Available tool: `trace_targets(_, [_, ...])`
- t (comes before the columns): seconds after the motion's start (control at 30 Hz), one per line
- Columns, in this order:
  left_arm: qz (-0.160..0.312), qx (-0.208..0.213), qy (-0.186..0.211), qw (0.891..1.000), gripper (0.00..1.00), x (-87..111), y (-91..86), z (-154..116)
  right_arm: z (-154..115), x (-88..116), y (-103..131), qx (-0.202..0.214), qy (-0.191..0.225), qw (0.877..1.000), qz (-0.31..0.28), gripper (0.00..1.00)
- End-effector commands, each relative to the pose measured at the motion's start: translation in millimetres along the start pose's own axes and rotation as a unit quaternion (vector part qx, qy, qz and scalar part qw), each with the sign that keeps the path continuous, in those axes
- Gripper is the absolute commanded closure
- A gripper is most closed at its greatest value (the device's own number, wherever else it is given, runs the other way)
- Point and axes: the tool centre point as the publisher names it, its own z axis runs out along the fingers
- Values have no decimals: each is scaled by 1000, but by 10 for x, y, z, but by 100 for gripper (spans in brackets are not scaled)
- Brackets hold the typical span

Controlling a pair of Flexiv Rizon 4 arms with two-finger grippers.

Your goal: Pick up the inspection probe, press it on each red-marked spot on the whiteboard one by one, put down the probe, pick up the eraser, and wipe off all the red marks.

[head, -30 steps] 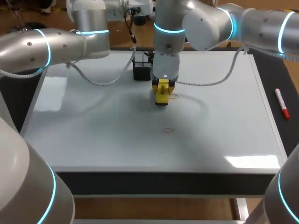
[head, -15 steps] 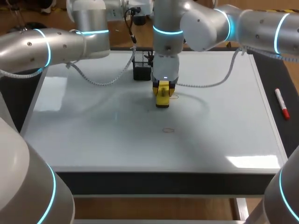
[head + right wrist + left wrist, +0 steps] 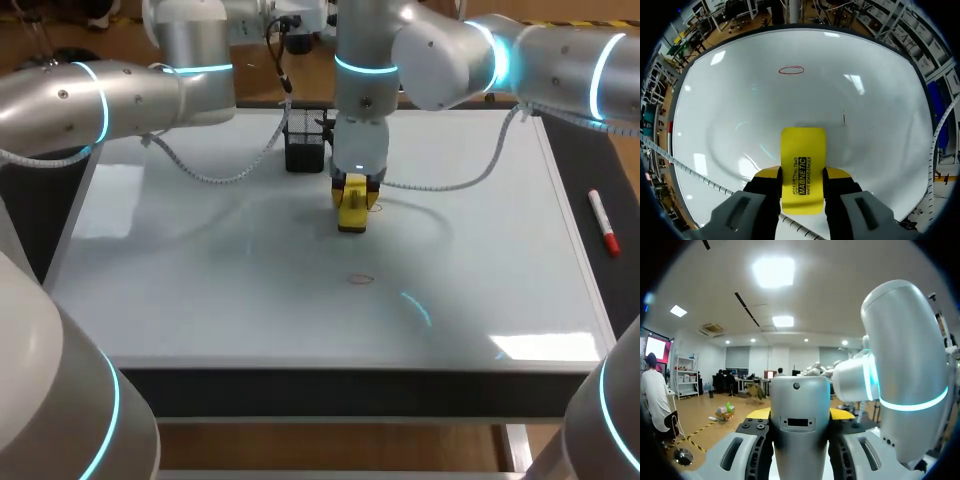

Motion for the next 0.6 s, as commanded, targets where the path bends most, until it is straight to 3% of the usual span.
trace_targets(0.03, [-1,-2,1,1000,100,-4,-18,1,21,128,-2,4,-1,1000,7,100])
trace_targets(0.6, [-1,-2,1,1000,100,-4,-18,1,15,622,46,6,3,998,63,100])
